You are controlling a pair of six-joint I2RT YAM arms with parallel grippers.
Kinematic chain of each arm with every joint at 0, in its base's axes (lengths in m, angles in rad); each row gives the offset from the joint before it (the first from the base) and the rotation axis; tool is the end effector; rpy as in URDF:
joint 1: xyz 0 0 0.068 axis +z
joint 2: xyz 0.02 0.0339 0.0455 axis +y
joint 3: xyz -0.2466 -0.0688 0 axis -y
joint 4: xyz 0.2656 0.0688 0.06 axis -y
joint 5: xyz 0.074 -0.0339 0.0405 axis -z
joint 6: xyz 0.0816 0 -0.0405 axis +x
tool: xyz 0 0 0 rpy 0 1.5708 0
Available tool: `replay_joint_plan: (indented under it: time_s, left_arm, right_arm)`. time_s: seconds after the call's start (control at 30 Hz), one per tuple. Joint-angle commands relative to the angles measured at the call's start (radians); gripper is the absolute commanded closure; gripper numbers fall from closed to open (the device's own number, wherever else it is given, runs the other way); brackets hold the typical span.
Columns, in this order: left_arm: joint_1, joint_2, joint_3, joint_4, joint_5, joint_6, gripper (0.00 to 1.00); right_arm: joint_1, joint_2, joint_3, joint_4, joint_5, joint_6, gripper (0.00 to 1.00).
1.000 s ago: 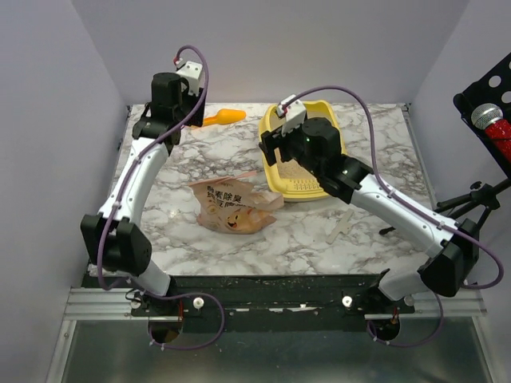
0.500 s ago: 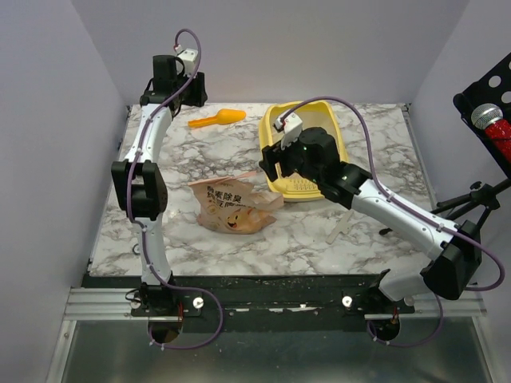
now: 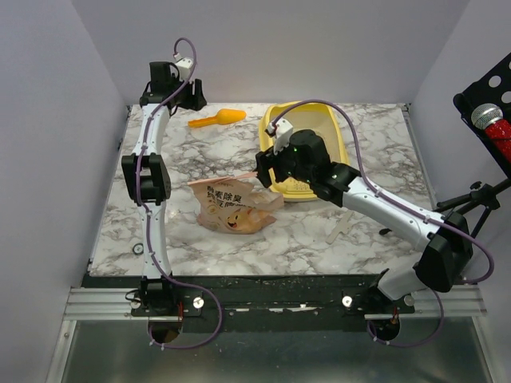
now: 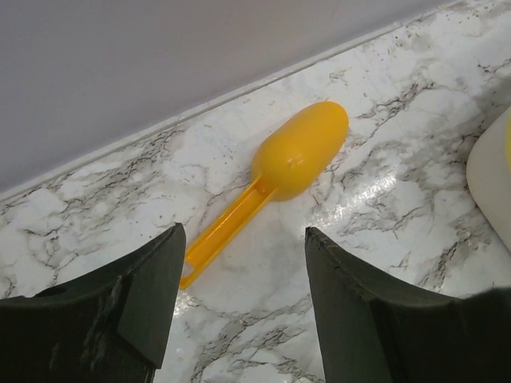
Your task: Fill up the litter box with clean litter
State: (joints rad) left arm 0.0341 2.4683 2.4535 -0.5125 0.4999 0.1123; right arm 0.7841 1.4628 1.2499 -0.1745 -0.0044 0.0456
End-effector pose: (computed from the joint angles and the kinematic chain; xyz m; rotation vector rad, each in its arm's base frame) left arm 0.6061 -0.0185 0.2501 0.3778 2.0207 -0.4323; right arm 0.2899 0.2896 0.3024 -0.7242 1.8630 0.5454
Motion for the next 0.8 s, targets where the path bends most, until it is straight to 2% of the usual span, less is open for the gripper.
replay_joint_plan:
  time_s: [0.0,0.17,0.4,0.77]
  left_arm:
    - [0.029,0.073,0.07,-0.035,0.068,0.012,0.3]
    - [0.044,0.116,0.071,-0.07,0.054,0.001,0.28]
    - [0.046,0.153,0.084,-0.103,-0.033,-0.016,0.27]
    - [0.046,0.202,0.124,-0.063,-0.067,-0.057,0.25]
  right_arm:
    - [0.004,0.039,0.005,-0.019,-0.055,0.022,0.18]
    - [0.007,0.056,0.003,-0.019,-0.074,0.026,0.18]
    - [0.012,0.054,-0.003,-0.019,-0.095,0.031,0.18]
    - [0.02,0.056,-0.006,-0.013,-0.117,0.042,0.18]
